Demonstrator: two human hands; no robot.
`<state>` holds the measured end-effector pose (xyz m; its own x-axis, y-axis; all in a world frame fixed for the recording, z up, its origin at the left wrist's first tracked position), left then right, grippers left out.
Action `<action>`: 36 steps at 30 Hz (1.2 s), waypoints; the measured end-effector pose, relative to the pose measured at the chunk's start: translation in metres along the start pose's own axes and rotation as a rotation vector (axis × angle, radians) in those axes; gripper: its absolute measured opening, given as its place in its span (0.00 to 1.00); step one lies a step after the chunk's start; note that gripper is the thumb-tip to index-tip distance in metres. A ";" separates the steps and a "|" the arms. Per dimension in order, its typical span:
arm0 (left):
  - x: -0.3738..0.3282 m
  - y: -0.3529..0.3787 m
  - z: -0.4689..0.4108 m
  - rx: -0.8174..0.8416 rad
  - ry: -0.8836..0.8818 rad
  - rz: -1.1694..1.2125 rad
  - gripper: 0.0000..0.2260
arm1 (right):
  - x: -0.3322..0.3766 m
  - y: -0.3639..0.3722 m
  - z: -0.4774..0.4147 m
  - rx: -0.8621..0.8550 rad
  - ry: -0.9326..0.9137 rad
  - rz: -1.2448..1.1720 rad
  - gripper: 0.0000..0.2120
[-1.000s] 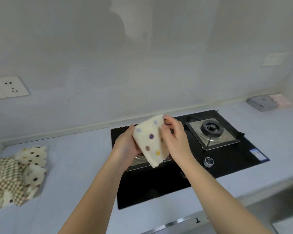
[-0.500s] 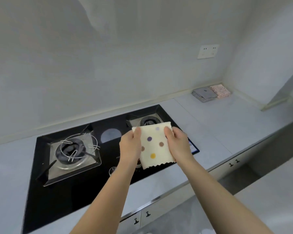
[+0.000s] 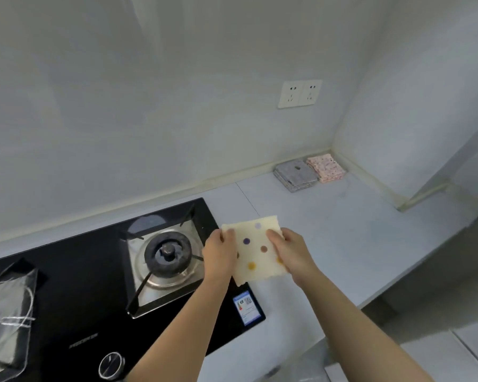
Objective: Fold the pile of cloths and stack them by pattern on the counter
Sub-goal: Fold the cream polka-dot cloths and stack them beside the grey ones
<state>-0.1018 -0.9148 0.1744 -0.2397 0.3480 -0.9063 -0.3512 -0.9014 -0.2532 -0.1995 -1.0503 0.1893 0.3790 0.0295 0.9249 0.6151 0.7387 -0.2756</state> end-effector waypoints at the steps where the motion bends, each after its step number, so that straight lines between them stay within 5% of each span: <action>1: -0.008 0.017 -0.006 -0.012 0.038 -0.058 0.12 | -0.004 -0.011 -0.019 -0.033 -0.015 0.024 0.11; 7: -0.023 0.101 -0.058 -0.126 0.106 -0.243 0.13 | -0.024 -0.046 -0.113 -0.098 -0.051 0.163 0.15; 12: -0.006 0.157 -0.122 -0.221 -0.054 -0.252 0.13 | -0.053 -0.058 -0.211 0.055 0.041 0.221 0.09; 18: -0.013 0.209 -0.196 -0.315 -0.104 -0.260 0.13 | -0.058 -0.058 -0.319 0.123 -0.109 0.377 0.11; 21: -0.024 0.222 -0.228 -0.306 -0.043 -0.347 0.17 | -0.048 -0.052 -0.358 0.057 -0.255 0.556 0.12; 27: -0.003 0.247 -0.240 -0.106 0.122 -1.055 0.25 | -0.067 -0.030 -0.374 0.194 -0.717 0.979 0.26; 31: 0.009 0.257 -0.250 -0.003 0.098 -1.242 0.24 | -0.083 -0.026 -0.388 0.494 -0.623 1.231 0.26; 36: -0.002 0.259 -0.268 0.021 0.089 -1.305 0.24 | -0.071 -0.026 -0.396 0.462 -0.624 1.296 0.28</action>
<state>0.0502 -1.2180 0.0196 0.3462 0.9380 -0.0178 -0.2916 0.0895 -0.9523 0.0312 -1.3377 0.0269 0.0543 0.9929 0.1059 -0.2143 0.1152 -0.9699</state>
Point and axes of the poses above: each hand's wrist, its own z-axis away from the middle knuckle, its own y-axis out of the palm, x = y × z, the point moved 4 cm from there along -z, towards the middle knuckle, and after that the axes turned 4 degrees about -y, right-handed, at the moved point
